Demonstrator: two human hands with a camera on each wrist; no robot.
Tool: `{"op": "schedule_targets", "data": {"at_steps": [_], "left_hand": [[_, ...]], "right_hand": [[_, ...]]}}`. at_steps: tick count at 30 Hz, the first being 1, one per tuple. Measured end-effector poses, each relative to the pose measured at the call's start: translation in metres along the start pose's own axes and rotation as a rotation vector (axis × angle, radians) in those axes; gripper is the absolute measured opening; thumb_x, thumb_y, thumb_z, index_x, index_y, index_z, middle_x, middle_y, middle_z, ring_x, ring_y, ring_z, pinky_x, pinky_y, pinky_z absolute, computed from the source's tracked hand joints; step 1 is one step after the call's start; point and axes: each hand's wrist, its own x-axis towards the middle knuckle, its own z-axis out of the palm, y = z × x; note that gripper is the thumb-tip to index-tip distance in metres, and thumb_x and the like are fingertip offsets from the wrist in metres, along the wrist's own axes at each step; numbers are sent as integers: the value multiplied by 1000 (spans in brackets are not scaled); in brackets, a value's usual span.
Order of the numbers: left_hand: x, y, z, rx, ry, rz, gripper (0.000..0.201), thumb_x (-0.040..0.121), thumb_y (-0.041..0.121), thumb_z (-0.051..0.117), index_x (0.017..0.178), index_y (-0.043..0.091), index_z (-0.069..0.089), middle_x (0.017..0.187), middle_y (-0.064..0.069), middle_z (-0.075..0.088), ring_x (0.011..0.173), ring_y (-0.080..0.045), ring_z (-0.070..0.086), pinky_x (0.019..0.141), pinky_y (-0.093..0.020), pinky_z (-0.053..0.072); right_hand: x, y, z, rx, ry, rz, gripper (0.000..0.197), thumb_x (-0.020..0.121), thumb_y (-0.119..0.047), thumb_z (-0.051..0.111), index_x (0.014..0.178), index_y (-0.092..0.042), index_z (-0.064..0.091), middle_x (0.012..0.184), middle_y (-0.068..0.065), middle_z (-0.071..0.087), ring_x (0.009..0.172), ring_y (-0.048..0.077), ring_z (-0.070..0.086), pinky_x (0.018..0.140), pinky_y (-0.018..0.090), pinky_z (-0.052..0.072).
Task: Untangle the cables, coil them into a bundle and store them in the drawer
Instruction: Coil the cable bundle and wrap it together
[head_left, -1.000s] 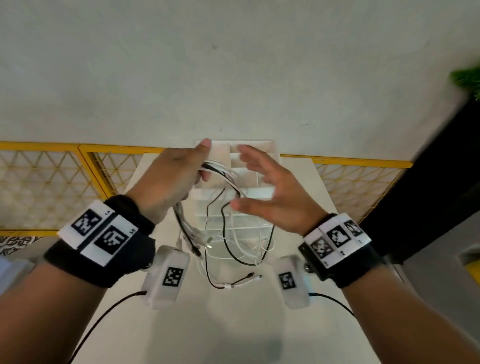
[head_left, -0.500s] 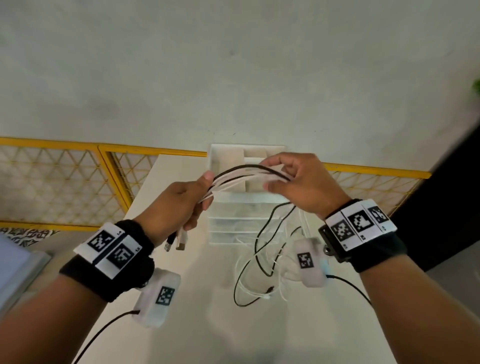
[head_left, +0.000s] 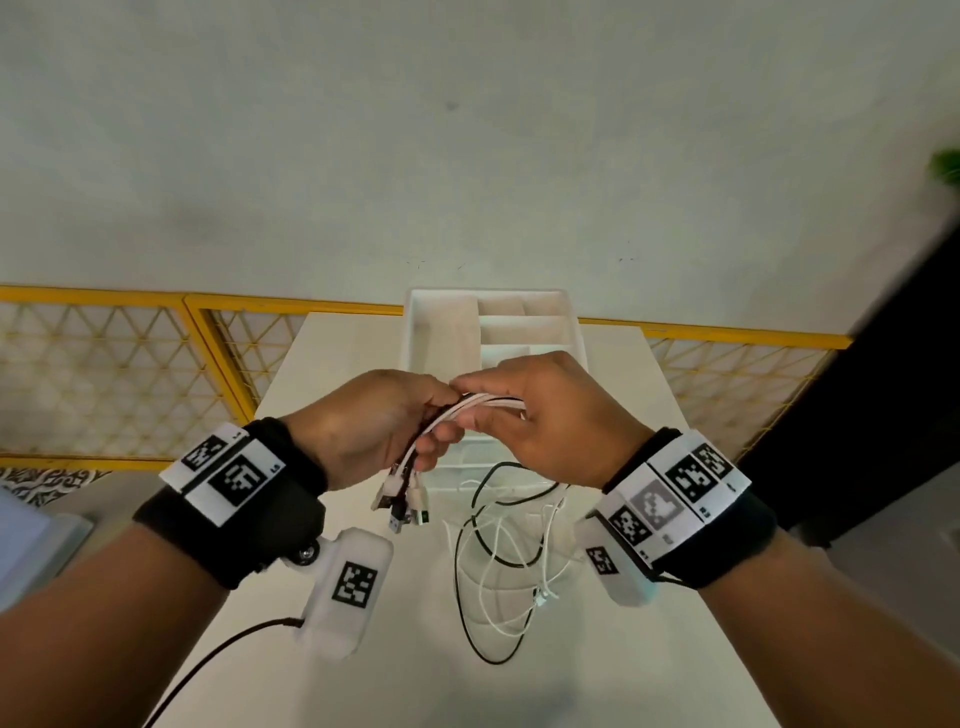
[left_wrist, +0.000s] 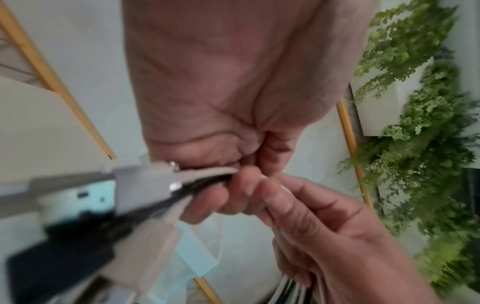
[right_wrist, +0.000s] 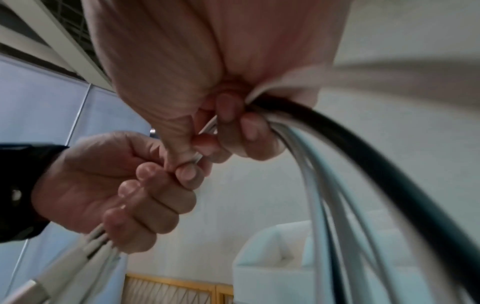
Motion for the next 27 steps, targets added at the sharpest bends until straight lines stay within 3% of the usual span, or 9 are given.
{"op": "schedule_targets", "data": {"at_steps": [3, 7, 11, 13, 15, 21, 23, 25, 27], "left_hand": [[0, -1, 9, 90, 18, -8, 34, 95, 19, 37, 84, 3, 65, 63, -1, 29, 54, -14, 22, 51, -26, 27], [-1, -1, 10, 90, 14, -9, 41, 97, 27, 34, 79, 3, 61, 63, 0, 23, 53, -14, 19, 49, -26, 25], [-2, -3, 9, 112, 35, -29, 38, 99, 30, 39, 70, 9, 53, 59, 2, 24, 53, -14, 19, 49, -26, 24], [-1, -2, 7, 74, 113, 44, 39, 100, 34, 44, 69, 12, 53, 56, 5, 27, 52, -13, 21, 49, -25, 23], [0, 0, 5, -12, 180, 106, 39, 101, 36, 45, 71, 13, 54, 55, 7, 28, 52, -13, 21, 49, -26, 23], [3, 8, 4, -74, 69, 51, 29, 95, 22, 44, 85, 3, 64, 60, -4, 45, 50, -17, 38, 52, -28, 37], [5, 10, 6, -73, 127, 23, 26, 88, 18, 42, 76, 5, 61, 57, -3, 36, 48, -16, 29, 49, -29, 29], [7, 11, 8, -76, 181, 33, 28, 88, 21, 40, 70, 8, 57, 58, -1, 27, 48, -15, 21, 48, -29, 22], [8, 11, 11, -104, 140, 49, 29, 90, 27, 41, 70, 11, 55, 58, 1, 24, 49, -14, 19, 49, -29, 23]], "right_hand": [[0, 3, -2, -95, 20, -32, 22, 91, -35, 63, 72, -25, 68, 58, -9, 56, 62, 10, 52, 66, 40, 49], [-2, 5, -3, -166, 88, -75, 23, 93, -43, 61, 76, -32, 72, 55, -16, 45, 61, 4, 44, 62, 35, 46], [-2, 11, -2, -128, 101, -53, 25, 92, -53, 58, 89, -35, 75, 63, -15, 59, 62, 7, 52, 62, 39, 51], [-1, 13, -4, 14, 123, -57, 19, 95, -45, 61, 102, -34, 75, 75, -11, 73, 66, 13, 63, 66, 39, 54], [0, 15, -8, 85, 207, -75, 20, 98, -35, 62, 114, -32, 73, 79, 0, 76, 65, 22, 65, 64, 39, 53], [5, 14, -12, -30, 263, -101, 13, 96, -21, 65, 96, -20, 78, 58, -3, 55, 57, 13, 49, 60, 27, 43], [4, 13, -8, 70, 234, -97, 11, 95, -22, 67, 96, -19, 78, 65, -4, 66, 62, 18, 60, 63, 32, 51], [1, 9, -4, 247, 218, -61, 13, 93, -22, 71, 103, -19, 78, 84, -3, 78, 78, 27, 72, 74, 44, 57], [-1, 10, -2, 321, 261, -45, 16, 93, -16, 69, 106, -13, 78, 93, 1, 80, 88, 26, 74, 82, 46, 57]]}}
